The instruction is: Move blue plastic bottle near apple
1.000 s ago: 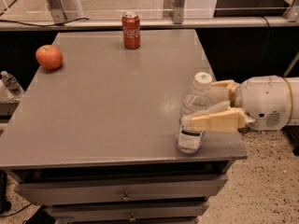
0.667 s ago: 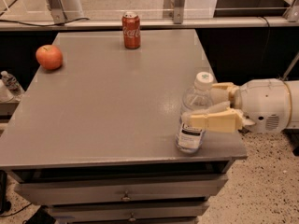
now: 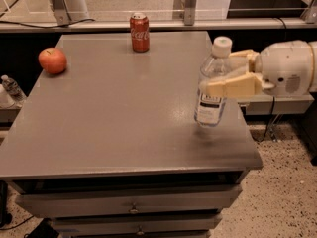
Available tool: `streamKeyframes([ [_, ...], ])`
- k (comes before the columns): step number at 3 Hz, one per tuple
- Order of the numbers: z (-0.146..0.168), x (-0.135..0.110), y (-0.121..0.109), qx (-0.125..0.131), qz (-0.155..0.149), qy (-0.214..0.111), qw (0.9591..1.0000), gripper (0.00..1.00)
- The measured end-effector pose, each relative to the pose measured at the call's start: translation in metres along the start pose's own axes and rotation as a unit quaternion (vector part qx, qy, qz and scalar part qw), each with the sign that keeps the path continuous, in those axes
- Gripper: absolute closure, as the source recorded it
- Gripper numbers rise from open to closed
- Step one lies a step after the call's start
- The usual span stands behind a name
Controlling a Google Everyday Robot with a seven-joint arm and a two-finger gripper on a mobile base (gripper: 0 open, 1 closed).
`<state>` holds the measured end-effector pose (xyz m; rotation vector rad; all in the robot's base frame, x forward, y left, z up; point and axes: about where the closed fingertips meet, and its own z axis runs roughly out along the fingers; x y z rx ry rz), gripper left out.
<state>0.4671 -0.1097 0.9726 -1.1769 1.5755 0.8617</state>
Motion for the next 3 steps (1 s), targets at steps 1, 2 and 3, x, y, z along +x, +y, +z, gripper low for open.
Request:
streamKeyframes([
  [1, -0.006, -0.028, -0.008, 0.01, -0.023, -0.009, 0.9996, 1.0],
  [2, -0.004, -0.03, -0.009, 0.008, -0.025, -0.011, 0.9996, 1.0],
  [3, 0.027, -0.047, -0.021, 0.001, -0.035, -0.021, 0.9992, 1.0],
])
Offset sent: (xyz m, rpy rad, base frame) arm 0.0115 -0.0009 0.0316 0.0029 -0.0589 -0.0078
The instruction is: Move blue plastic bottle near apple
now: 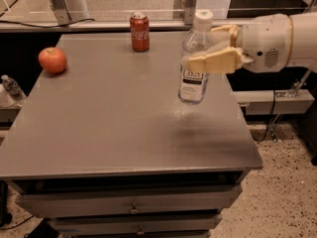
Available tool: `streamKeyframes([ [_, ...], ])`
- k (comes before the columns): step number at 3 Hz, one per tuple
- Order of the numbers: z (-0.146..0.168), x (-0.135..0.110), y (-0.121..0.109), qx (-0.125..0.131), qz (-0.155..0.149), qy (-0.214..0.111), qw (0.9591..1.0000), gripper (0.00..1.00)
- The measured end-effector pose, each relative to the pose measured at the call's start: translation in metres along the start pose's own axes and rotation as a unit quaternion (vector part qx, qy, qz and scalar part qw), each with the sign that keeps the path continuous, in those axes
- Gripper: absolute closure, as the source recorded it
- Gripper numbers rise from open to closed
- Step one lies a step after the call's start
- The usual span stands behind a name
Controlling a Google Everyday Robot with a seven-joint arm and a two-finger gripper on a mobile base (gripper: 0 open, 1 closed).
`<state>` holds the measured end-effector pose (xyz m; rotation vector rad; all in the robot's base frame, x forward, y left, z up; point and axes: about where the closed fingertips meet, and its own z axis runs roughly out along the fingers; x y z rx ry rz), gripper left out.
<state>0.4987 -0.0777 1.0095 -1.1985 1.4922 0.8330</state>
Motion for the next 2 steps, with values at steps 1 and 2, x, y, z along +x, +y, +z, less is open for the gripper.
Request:
streamKeyframes([
  [1, 0.056, -0.014, -0.023, -0.005, -0.005, -0.011, 0.9999, 1.0],
  [2, 0.109, -0.028, -0.041, 0.004, -0.005, -0.018, 0.9998, 1.0],
])
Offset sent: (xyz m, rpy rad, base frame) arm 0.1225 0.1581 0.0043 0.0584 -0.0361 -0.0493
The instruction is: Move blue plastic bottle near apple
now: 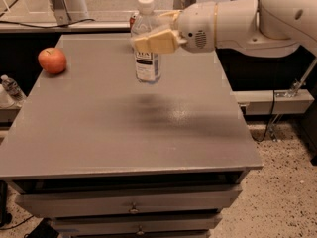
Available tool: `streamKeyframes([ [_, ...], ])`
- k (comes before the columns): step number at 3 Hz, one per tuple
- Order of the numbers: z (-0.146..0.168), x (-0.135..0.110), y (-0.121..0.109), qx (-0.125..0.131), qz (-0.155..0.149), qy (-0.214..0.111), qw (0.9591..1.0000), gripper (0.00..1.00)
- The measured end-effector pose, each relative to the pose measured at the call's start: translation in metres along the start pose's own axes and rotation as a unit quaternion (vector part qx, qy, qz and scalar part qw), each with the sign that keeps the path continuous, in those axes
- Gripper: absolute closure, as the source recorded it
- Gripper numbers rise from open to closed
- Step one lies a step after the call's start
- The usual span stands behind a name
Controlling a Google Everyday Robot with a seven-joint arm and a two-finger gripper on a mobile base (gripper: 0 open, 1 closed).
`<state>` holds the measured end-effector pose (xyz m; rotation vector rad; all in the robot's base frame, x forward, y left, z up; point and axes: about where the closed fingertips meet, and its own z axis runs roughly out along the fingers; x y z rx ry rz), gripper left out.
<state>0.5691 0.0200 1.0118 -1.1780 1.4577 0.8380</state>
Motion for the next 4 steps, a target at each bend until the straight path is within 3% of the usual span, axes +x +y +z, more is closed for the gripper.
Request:
streamKeyframes([
  [2, 0.093, 0.003, -0.063, 0.033, 0.0, 0.013, 0.9994, 1.0],
  [4, 0.18, 0.015, -0.089, 0.037, 0.018, 0.014, 0.9991, 1.0],
])
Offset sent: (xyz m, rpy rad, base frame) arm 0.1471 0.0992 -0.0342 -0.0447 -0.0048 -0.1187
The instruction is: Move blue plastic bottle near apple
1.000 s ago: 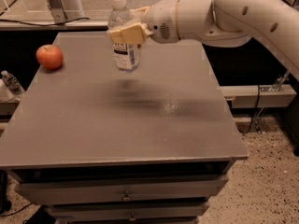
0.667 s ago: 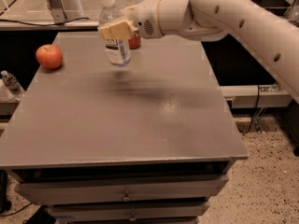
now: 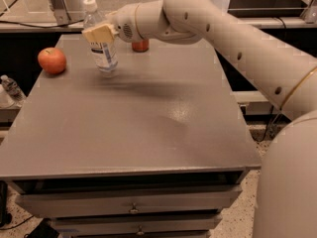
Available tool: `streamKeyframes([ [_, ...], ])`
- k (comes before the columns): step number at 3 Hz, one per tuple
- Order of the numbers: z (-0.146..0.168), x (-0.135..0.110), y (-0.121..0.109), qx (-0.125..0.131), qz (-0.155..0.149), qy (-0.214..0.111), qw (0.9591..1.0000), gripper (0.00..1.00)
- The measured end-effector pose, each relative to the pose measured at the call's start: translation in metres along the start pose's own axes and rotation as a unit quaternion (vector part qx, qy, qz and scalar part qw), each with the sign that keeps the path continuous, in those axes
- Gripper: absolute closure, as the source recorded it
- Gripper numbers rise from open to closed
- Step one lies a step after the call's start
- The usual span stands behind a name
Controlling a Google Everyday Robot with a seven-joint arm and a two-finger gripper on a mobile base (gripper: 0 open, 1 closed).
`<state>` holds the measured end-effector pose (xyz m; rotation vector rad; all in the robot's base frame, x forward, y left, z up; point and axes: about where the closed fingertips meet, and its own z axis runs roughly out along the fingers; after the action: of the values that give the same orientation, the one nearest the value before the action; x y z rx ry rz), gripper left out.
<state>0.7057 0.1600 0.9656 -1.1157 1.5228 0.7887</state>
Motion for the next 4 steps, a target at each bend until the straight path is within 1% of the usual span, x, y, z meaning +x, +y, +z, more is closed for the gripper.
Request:
streamKeyframes([
  [1, 0.031, -0.01, 0.009, -0.018, 0.016, -0.014, 0.9996, 1.0],
  [2, 0.053, -0.023, 0.023, -0.042, 0.033, -0.032, 0.9981, 1.0],
  [3, 0.07, -0.021, 0.037, -0.063, 0.033, -0.03, 0.997, 1.0],
  [4, 0.074, -0.011, 0.038, -0.066, 0.024, -0.019, 0.9974, 1.0],
])
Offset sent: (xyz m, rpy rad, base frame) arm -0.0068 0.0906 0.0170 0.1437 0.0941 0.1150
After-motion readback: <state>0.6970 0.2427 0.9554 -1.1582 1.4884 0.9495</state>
